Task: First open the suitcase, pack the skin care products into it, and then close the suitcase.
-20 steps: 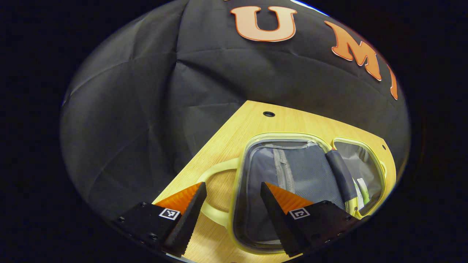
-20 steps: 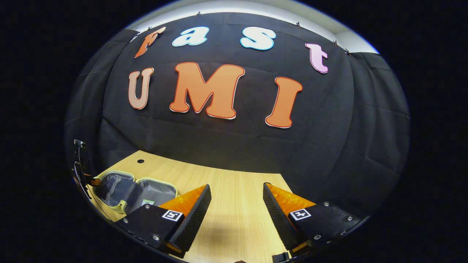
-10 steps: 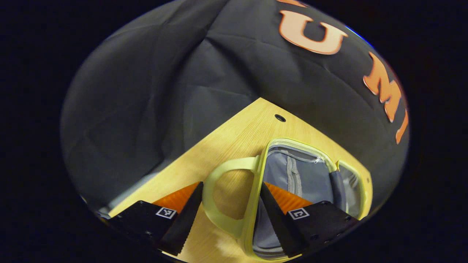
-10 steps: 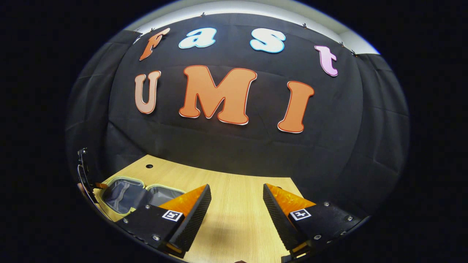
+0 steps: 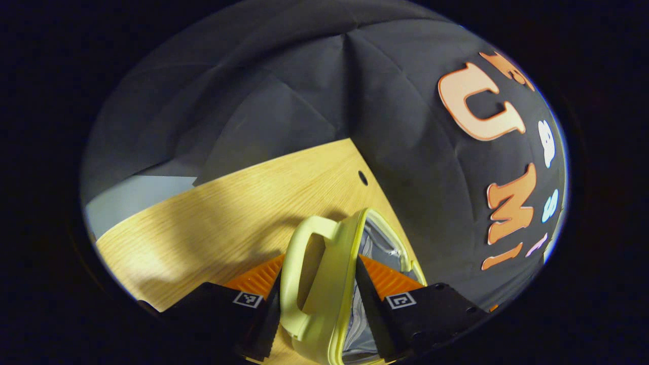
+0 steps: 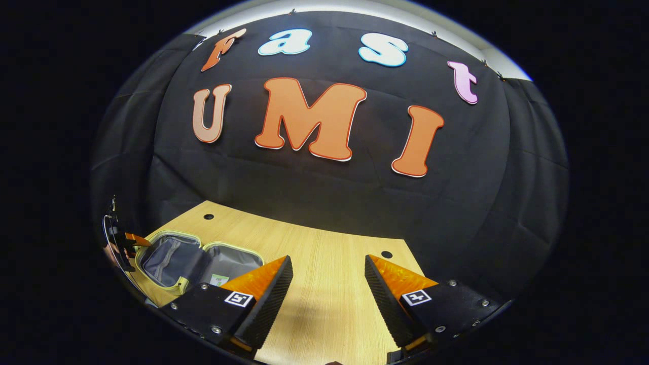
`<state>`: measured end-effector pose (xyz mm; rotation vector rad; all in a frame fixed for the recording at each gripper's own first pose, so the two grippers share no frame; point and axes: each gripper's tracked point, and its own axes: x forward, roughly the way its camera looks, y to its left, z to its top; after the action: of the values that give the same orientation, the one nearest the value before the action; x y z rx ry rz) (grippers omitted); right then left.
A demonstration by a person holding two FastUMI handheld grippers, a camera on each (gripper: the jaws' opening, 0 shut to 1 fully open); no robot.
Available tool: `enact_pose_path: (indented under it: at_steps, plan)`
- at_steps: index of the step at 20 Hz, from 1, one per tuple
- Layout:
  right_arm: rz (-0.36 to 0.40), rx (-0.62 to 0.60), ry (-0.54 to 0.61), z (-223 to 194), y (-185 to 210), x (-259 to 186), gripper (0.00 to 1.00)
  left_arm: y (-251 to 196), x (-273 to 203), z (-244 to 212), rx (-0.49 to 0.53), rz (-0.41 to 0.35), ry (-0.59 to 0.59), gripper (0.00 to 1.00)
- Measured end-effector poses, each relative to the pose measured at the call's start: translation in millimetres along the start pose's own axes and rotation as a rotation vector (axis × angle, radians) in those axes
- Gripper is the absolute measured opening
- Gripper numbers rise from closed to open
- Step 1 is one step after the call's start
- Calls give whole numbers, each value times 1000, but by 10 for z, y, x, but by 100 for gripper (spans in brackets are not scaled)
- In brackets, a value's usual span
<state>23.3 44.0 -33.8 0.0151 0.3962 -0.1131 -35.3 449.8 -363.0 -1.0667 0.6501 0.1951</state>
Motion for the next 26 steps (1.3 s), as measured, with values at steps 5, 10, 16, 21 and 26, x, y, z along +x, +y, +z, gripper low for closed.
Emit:
enact_pose_path:
  at_steps: [5,10,16,21,26]
  plan:
    - [23,10,-4,10,64,60,91,-58,-16,0,-35,-48,16,57]
    - [40,-2,-12,38,99,113,91,-97,-141,53,-245,-73,-19,57]
    - [60,-5,-23,49,78,184,91,75,-346,106,-258,-11,-89,63]
    - [73,7,-46,84,48,187,91,200,-309,135,-127,152,-90,23]
    - [56,16,-69,93,-138,117,91,-719,-800,446,103,62,-180,12]
